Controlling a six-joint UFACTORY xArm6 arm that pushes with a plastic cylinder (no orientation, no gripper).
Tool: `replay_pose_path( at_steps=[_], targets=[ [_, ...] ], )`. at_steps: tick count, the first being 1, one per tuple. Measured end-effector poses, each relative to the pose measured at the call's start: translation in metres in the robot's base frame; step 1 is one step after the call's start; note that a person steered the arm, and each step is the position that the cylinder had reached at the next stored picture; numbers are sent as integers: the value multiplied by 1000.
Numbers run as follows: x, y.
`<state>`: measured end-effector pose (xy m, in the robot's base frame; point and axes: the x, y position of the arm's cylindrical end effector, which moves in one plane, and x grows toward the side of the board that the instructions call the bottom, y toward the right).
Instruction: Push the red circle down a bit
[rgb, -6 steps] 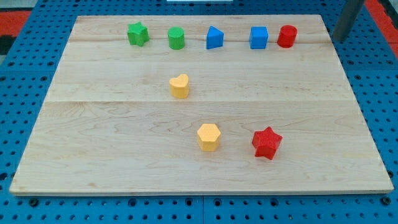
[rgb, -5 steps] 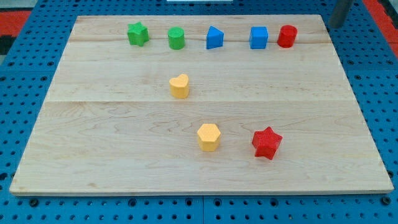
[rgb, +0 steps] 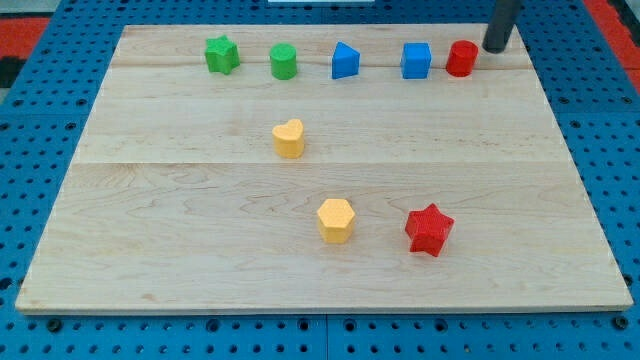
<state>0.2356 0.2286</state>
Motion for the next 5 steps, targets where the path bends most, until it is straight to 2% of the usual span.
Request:
replay_pose_path(
  at_steps=[1, 2, 3, 5],
  targets=[
    [-6, -16],
    [14, -26],
    [39, -35],
    [116, -37]
  ],
)
